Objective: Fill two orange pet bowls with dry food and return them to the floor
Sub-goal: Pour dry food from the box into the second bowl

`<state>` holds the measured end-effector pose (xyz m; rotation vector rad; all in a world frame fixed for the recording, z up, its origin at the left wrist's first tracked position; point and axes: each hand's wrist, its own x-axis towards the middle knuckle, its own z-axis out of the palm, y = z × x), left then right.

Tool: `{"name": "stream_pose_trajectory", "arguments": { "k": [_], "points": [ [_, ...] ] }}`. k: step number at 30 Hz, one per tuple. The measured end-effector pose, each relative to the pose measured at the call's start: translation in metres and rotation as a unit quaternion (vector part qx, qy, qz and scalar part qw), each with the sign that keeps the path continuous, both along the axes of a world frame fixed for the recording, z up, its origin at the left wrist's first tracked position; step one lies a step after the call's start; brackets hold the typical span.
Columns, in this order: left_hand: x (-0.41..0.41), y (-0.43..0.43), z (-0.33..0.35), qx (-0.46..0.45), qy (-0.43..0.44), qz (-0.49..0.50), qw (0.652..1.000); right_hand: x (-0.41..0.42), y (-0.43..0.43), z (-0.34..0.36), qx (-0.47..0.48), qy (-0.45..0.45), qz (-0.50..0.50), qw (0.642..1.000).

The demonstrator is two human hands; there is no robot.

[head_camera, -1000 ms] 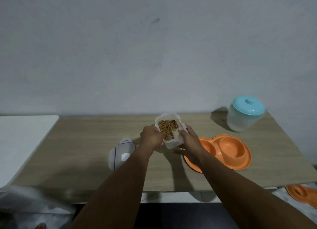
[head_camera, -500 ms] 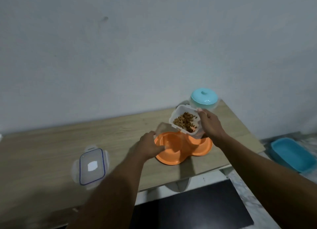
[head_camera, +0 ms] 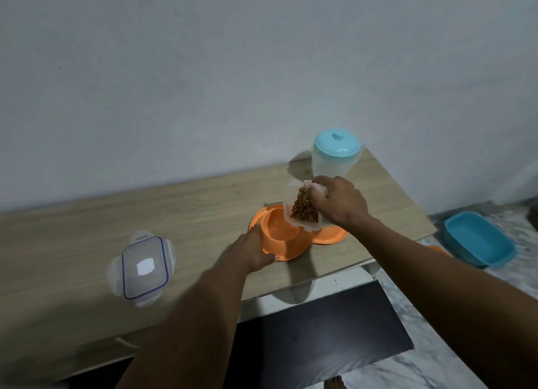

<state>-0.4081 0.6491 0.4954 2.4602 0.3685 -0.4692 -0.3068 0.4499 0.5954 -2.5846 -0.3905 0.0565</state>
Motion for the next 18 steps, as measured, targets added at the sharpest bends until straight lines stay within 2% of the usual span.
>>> {"name": "stream_pose_trajectory", "arguments": {
  "k": [11,18],
  "points": [
    [0.0,0.003,-0.005,-0.01,0.0,0.001,1.0,0.004,0.013,-0.001,-0.05,-0.029,0.038,0.998],
    [-0.001,0.009,-0.016,0.003,-0.048,0.005,0.999,0.003,0.018,0.0,-0.082,-0.058,0.059,0.993]
  ]
}}
